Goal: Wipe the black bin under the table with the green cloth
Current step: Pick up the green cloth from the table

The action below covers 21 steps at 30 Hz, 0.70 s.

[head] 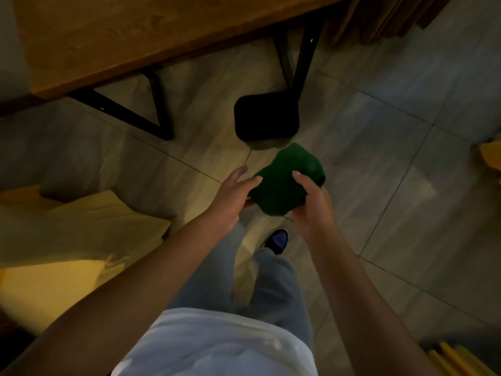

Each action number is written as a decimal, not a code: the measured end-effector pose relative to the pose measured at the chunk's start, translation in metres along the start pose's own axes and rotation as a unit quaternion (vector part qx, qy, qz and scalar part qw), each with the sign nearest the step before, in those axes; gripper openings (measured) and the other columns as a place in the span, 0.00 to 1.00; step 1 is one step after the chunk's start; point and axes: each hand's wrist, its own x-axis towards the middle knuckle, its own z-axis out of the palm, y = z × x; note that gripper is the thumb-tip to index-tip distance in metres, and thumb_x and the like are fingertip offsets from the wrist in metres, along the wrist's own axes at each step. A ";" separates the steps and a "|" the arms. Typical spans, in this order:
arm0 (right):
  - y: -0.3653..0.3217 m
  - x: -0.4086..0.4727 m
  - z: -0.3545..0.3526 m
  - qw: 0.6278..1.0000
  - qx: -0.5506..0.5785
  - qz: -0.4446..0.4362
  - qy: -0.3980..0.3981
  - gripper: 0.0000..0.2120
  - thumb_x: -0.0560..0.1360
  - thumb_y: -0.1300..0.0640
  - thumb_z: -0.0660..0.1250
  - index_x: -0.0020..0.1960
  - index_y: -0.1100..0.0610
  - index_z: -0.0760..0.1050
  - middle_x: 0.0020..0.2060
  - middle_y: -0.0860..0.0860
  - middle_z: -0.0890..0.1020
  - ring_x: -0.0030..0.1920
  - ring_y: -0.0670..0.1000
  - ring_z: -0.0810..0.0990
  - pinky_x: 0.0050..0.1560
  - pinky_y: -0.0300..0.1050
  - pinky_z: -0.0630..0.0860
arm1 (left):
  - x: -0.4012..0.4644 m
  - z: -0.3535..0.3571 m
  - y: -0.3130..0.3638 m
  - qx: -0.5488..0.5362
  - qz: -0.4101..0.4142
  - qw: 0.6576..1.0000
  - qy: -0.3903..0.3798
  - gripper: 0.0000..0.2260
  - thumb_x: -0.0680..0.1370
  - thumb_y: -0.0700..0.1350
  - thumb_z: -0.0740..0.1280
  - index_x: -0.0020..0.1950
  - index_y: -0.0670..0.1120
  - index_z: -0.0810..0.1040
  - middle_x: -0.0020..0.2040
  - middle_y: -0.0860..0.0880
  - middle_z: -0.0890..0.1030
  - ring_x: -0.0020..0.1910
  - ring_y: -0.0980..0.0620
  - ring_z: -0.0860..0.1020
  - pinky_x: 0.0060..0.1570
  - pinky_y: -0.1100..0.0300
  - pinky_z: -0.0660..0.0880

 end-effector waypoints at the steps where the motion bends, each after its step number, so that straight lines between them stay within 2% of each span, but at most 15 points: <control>1: -0.001 0.005 -0.003 1.000 -0.011 0.003 0.007 0.21 0.76 0.59 0.74 0.68 0.56 0.78 0.60 0.56 0.86 0.61 0.60 0.85 0.64 0.63 0.81 | 0.005 0.001 0.003 0.030 0.020 0.999 0.013 0.28 0.81 0.46 0.70 0.80 0.50 0.66 0.64 0.46 0.82 0.63 0.46 0.81 0.70 0.46 0.76; 4: -0.002 0.026 -0.003 0.999 -0.029 0.006 0.029 0.18 0.76 0.58 0.75 0.65 0.52 0.80 0.57 0.55 0.87 0.59 0.59 0.86 0.61 0.65 0.81 | 0.023 0.005 0.016 0.106 0.094 0.990 0.023 0.28 0.82 0.48 0.70 0.80 0.54 0.66 0.64 0.51 0.82 0.64 0.53 0.81 0.68 0.53 0.77; 7: -0.005 0.051 0.005 0.998 -0.044 0.007 0.047 0.21 0.75 0.49 0.76 0.66 0.51 0.80 0.58 0.55 0.87 0.59 0.59 0.86 0.62 0.66 0.81 | 0.047 0.016 0.031 0.154 0.114 0.981 -0.035 0.27 0.82 0.50 0.69 0.80 0.58 0.65 0.66 0.51 0.81 0.63 0.58 0.80 0.61 0.62 0.78; 10: -0.011 0.071 0.017 0.999 -0.012 0.022 0.025 0.30 0.74 0.33 0.71 0.68 0.50 0.81 0.62 0.56 0.85 0.64 0.60 0.84 0.68 0.67 0.77 | 0.070 0.029 0.037 0.173 0.130 0.975 -0.044 0.33 0.80 0.56 0.70 0.82 0.59 0.60 0.73 0.51 0.76 0.71 0.54 0.76 0.68 0.53 0.76; 12: -0.015 0.088 0.026 1.000 0.008 0.017 0.003 0.34 0.73 0.29 0.69 0.70 0.51 0.79 0.66 0.56 0.83 0.67 0.60 0.82 0.72 0.67 0.73 | 0.088 0.036 0.039 0.190 0.148 0.970 -0.039 0.35 0.80 0.59 0.70 0.83 0.58 0.58 0.76 0.51 0.73 0.74 0.52 0.73 0.71 0.52 0.74; 14: -0.020 0.109 0.038 0.999 0.031 0.013 0.007 0.37 0.72 0.29 0.70 0.72 0.52 0.78 0.67 0.56 0.83 0.68 0.59 0.81 0.73 0.65 0.73 | 0.113 0.037 0.045 0.215 0.162 0.962 -0.048 0.32 0.82 0.57 0.68 0.83 0.55 0.59 0.77 0.50 0.72 0.75 0.52 0.72 0.72 0.51 0.73; 16: -0.020 0.134 0.046 0.999 0.036 -0.004 0.006 0.32 0.78 0.32 0.65 0.72 0.53 0.77 0.66 0.55 0.83 0.68 0.56 0.82 0.73 0.61 0.74 | 0.146 0.036 0.046 0.245 0.184 0.951 -0.048 0.29 0.83 0.55 0.66 0.83 0.52 0.60 0.77 0.49 0.72 0.75 0.50 0.72 0.73 0.51 0.72; 18: -0.019 0.160 0.050 0.999 0.029 -0.018 -0.003 0.28 0.83 0.35 0.59 0.73 0.54 0.75 0.66 0.54 0.83 0.68 0.55 0.81 0.72 0.57 0.75 | 0.178 0.034 0.040 0.254 0.214 0.943 -0.025 0.29 0.85 0.53 0.64 0.83 0.51 0.58 0.80 0.49 0.68 0.77 0.52 0.68 0.74 0.55 0.70; 21: -0.007 0.208 0.043 0.998 0.042 -0.036 -0.018 0.28 0.84 0.37 0.56 0.75 0.55 0.73 0.67 0.54 0.83 0.69 0.54 0.81 0.71 0.55 0.76 | 0.228 0.030 0.028 0.249 0.275 0.929 -0.015 0.30 0.85 0.52 0.64 0.84 0.51 0.56 0.83 0.52 0.62 0.80 0.56 0.63 0.77 0.57 0.66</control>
